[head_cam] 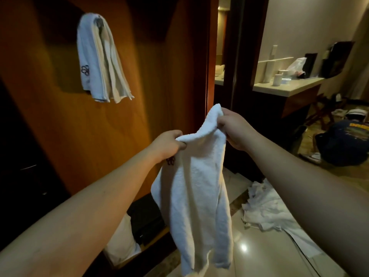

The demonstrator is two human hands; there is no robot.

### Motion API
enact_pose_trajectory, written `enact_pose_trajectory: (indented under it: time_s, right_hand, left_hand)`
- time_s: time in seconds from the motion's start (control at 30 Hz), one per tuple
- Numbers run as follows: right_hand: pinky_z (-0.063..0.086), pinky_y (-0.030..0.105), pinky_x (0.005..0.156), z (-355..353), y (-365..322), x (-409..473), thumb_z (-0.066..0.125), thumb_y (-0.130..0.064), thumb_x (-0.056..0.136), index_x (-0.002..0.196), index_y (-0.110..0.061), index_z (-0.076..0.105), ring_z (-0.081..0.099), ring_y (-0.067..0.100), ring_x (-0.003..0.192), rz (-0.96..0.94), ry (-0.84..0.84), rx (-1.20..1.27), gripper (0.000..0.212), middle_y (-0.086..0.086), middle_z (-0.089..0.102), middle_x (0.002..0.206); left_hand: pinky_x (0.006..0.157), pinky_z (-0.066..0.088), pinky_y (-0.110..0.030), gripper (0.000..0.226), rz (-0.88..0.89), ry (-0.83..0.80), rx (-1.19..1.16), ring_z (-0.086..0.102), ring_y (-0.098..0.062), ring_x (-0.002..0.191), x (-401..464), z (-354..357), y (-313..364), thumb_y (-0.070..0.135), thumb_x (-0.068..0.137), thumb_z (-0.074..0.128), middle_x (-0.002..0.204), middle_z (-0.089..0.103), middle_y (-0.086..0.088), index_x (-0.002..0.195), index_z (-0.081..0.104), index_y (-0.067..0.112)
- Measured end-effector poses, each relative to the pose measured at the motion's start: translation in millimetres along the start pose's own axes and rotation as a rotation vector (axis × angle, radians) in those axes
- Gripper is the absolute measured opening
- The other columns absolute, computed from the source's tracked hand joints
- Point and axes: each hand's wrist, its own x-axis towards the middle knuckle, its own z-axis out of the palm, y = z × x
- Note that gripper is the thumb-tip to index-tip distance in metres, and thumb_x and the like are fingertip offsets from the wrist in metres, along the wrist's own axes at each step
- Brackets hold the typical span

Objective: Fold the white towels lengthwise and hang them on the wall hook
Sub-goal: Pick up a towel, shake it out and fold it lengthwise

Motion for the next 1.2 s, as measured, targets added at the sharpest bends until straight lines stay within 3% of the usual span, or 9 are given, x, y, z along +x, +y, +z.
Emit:
enact_pose_trajectory:
  time_s: [0.1,0.23,0.43,0.57,0.7,0.83,0.93,1.1,1.2]
  right_hand:
    - [0.044,0.038,0.069,5.9,-7.4,-10.8,0.054,-0.017,0.068,0.073,-0.018,0.059,0.054,0.025,0.072,0.001,-0.034,0.072,0.007,0.002,0.058,0.072]
    - [0.047,0.040,0.073,7.0,-18.1,-24.2,0.063,-0.027,0.071,0.085,-0.015,0.059,0.058,0.031,0.078,0.022,-0.054,0.077,0.019,0.010,0.060,0.088]
    - [0.056,0.045,0.089,3.9,-27.5,-40.3,0.069,-0.041,0.081,0.087,-0.040,0.075,0.071,0.022,0.093,-0.132,-0.007,-0.165,0.009,-0.002,0.075,0.094]
    - [0.051,0.032,0.074,8.4,-37.3,-35.4,0.064,-0.047,0.090,0.088,-0.047,0.072,0.067,0.010,0.089,-0.174,0.083,-0.255,0.008,-0.011,0.071,0.095]
    - [0.046,0.030,0.074,21.0,-39.3,-33.0,0.060,-0.055,0.090,0.090,-0.053,0.070,0.062,0.006,0.092,-0.230,0.146,-0.276,0.010,-0.018,0.068,0.094]
    - [0.048,0.029,0.077,24.7,-39.5,-34.5,0.060,-0.056,0.090,0.093,-0.052,0.072,0.062,0.004,0.094,-0.253,0.214,-0.223,0.013,-0.021,0.067,0.094]
    - [0.047,0.027,0.074,28.0,-38.8,-36.6,0.061,-0.054,0.092,0.092,-0.051,0.073,0.062,0.001,0.092,-0.255,0.215,-0.226,0.012,-0.027,0.068,0.090]
    - [0.041,0.022,0.069,27.4,-44.1,-37.0,0.059,-0.056,0.094,0.092,-0.053,0.071,0.057,-0.005,0.091,-0.273,0.291,-0.220,0.013,-0.029,0.065,0.092]
    - [0.042,0.024,0.069,23.9,-45.3,-33.2,0.056,-0.057,0.095,0.096,-0.049,0.072,0.057,-0.002,0.093,-0.260,0.284,-0.237,0.017,-0.023,0.066,0.098]
  left_hand:
    - [0.073,0.045,-0.037,0.009,0.004,-0.039,-0.065,0.060,-0.023,0.083,-11.2,-0.7,5.1,0.010,0.085,0.063,0.087,0.064,-0.006,0.083,0.058,0.018]
    - [0.069,0.035,-0.038,0.015,0.005,-0.037,-0.084,0.047,-0.020,0.078,-24.7,-3.4,13.3,0.010,0.087,0.056,0.083,0.051,-0.006,0.082,0.048,0.021]
    - [0.058,0.028,-0.033,0.017,0.065,0.037,-0.025,0.039,-0.008,0.061,-50.7,-12.0,32.8,0.020,0.066,0.052,0.065,0.043,0.005,0.068,0.041,0.032]
    - [0.060,0.040,-0.030,0.037,0.069,0.016,0.107,0.053,-0.010,0.070,-55.1,-34.8,25.2,0.034,0.075,0.076,0.081,0.059,0.007,0.088,0.042,0.036]
    - [0.073,0.051,-0.025,0.054,-0.004,-0.063,0.111,0.066,-0.003,0.088,-67.8,-49.5,13.3,0.050,0.071,0.085,0.100,0.068,0.017,0.112,0.051,0.042]
    - [0.058,0.049,-0.023,0.028,-0.116,-0.044,0.355,0.067,-0.008,0.074,-76.4,-56.2,-9.0,0.050,0.076,0.081,0.087,0.073,0.007,0.093,0.067,0.033]
    - [0.056,0.045,-0.024,0.023,-0.160,-0.009,0.402,0.062,-0.008,0.072,-80.5,-64.2,-23.2,0.052,0.078,0.079,0.079,0.068,0.009,0.080,0.063,0.035]
    - [0.071,0.052,-0.026,0.040,-0.169,0.004,0.410,0.064,-0.008,0.085,-89.2,-73.0,-47.1,0.047,0.082,0.077,0.107,0.073,0.004,0.115,0.068,0.029]
    - [0.079,0.056,-0.035,0.045,-0.223,0.026,0.411,0.067,-0.014,0.089,-95.4,-87.6,-52.6,0.045,0.080,0.080,0.102,0.072,0.004,0.119,0.066,0.026]
